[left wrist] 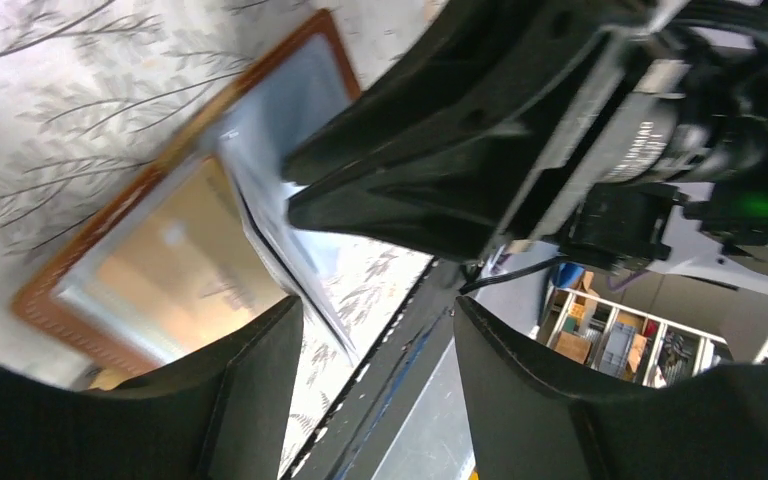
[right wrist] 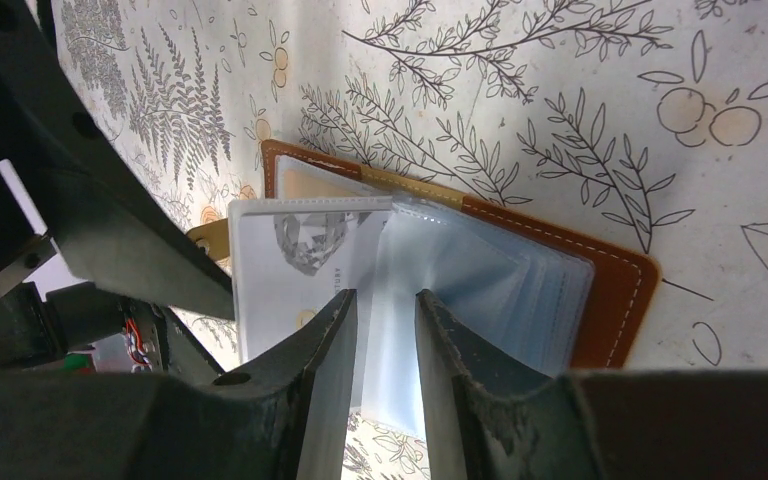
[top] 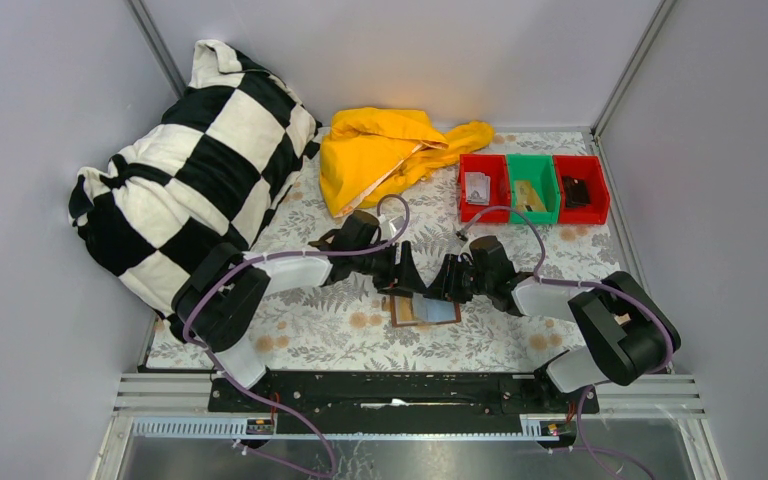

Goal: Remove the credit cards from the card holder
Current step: Remove the credit card from the card holder.

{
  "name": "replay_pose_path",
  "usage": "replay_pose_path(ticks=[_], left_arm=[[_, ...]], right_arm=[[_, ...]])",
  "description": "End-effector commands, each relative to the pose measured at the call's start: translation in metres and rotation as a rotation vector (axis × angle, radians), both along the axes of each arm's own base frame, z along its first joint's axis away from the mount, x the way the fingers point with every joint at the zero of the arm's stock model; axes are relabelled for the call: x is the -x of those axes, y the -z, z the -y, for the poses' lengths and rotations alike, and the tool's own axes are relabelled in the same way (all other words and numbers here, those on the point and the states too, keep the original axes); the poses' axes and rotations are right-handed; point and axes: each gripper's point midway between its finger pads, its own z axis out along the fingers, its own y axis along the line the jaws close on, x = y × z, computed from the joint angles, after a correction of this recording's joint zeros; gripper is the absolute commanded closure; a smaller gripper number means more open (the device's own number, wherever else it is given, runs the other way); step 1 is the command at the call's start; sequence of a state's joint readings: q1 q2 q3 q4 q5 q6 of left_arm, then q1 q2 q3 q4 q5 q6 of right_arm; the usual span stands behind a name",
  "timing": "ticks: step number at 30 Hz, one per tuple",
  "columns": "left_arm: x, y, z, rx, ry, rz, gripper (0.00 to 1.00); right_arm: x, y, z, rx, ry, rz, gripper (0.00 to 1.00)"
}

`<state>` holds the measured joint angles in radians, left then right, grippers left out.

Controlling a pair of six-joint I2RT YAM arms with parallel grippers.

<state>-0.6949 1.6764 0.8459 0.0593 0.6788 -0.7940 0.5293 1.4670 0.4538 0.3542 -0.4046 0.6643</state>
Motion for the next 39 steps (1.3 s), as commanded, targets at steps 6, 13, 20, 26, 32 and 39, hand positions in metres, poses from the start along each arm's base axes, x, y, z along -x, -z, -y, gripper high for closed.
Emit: replay_pose_path(ticks=[6,13,20,26,32,39], left_arm=[[0.008,-0.052,0.03,0.22,0.087,0.056,0.39],[0.012,-0.042,0.038,0.226,0.099,0.029,0.39],[0.006,-0.047,0.047,0.235,0.101,0.034,0.39],[-0.013,-0.024,0.019,-0.03,-0.017,0.102,0.39],[-0.011,0.01,-0.007,-0.189,-0.067,0.087,0.38],[-0.004,0.022,-0.004,-0.162,-0.049,0.04,0.38]], right_arm=[[0.028,0.029,0.029,0.145,0.03,-0.103,0.63],[0.023,0.009,0.059,0.279,0.095,-0.024,0.6],[0.024,-0.01,0.069,0.303,0.114,0.018,0.59],[0.022,-0.013,0.088,0.37,0.159,0.041,0.56],[0.018,-0.007,0.084,0.306,0.149,0.013,0.55],[0.022,0.005,0.068,0.231,0.115,-0.04,0.57]])
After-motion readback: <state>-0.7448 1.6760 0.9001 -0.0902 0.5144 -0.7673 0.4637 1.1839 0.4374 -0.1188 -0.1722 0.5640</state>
